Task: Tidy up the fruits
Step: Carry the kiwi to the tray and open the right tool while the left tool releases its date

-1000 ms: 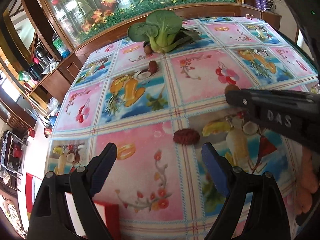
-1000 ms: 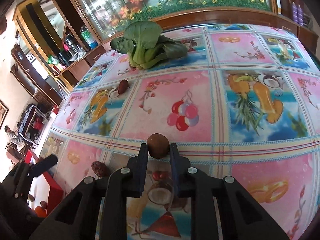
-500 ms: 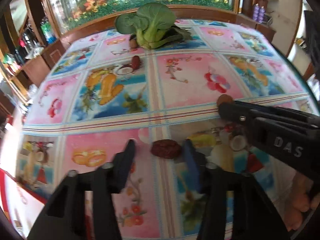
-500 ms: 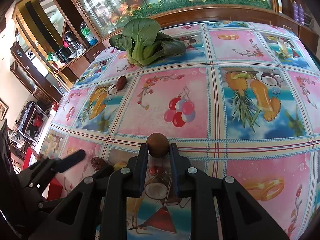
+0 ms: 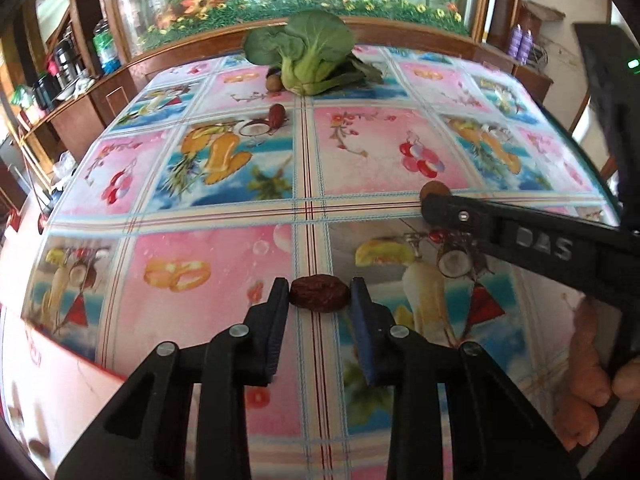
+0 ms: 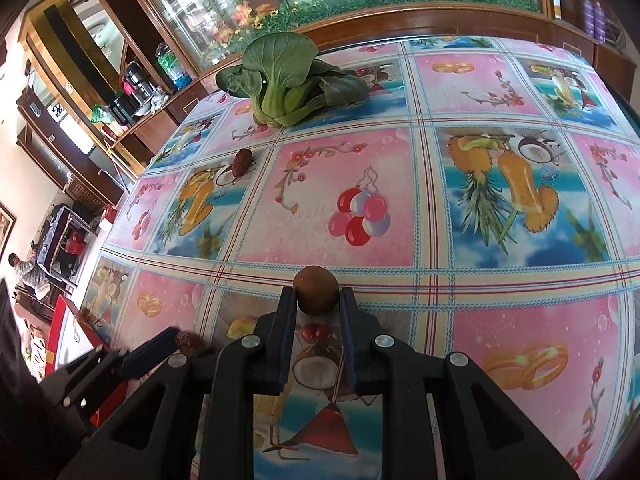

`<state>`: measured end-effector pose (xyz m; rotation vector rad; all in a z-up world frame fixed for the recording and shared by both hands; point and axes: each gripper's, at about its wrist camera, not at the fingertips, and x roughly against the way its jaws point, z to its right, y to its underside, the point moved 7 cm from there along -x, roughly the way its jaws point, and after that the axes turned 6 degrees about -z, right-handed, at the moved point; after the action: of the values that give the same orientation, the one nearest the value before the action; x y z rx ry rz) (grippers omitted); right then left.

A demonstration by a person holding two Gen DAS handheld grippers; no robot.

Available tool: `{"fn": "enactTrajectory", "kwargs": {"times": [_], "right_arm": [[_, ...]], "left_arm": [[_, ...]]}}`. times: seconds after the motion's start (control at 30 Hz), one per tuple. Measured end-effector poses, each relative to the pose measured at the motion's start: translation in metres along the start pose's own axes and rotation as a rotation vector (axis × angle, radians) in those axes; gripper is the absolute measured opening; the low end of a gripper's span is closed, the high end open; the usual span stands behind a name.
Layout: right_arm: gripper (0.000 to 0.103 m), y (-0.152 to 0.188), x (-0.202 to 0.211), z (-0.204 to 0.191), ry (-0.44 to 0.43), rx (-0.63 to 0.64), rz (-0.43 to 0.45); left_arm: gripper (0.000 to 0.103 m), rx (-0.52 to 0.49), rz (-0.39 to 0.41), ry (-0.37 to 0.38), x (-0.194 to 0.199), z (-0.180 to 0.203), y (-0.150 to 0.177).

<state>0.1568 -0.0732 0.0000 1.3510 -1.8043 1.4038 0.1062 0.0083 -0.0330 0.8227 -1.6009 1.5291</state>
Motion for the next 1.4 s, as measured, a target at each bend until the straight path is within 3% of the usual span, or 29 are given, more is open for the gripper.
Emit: {"fn": "enactTrajectory", "kwargs": {"times": [0.27,0.43,0.7,0.83,1.03,1.4], "right_arm": [[0.02,0.003,0.02,-0.024,-0.052,0.022,0.055],[0.02,0.012,0.039,-0.057,-0.121,0.08,0.109],[0.02,0.047,0.057,-0.141,-0.284,0.185,0.13],[0.02,0.074,0.053,-0.2,-0.35,0.271,0.116],[0.02,0.103,0.008,-0.243,-0.28,0.381,0.05],[0.02,0.117,-0.03,-0.232,-0.19,0.429,-0.019]], "left_arm": [[0.033,0.044,0.146,-0.024,0.073,-0.019,0.023],[0.033,0.066,0.201,-0.107,0.11,-0.057,0.048],[0.033,0.188,0.137,-0.217,0.126,-0.161,0.098],[0.033,0.236,0.086,-0.215,0.115,-0.185,0.117],[0.033,0.214,0.042,-0.179,0.105,-0.184,0.14],[0.033,0.224,-0.014,-0.182,0.091,-0.185,0.15]]}}
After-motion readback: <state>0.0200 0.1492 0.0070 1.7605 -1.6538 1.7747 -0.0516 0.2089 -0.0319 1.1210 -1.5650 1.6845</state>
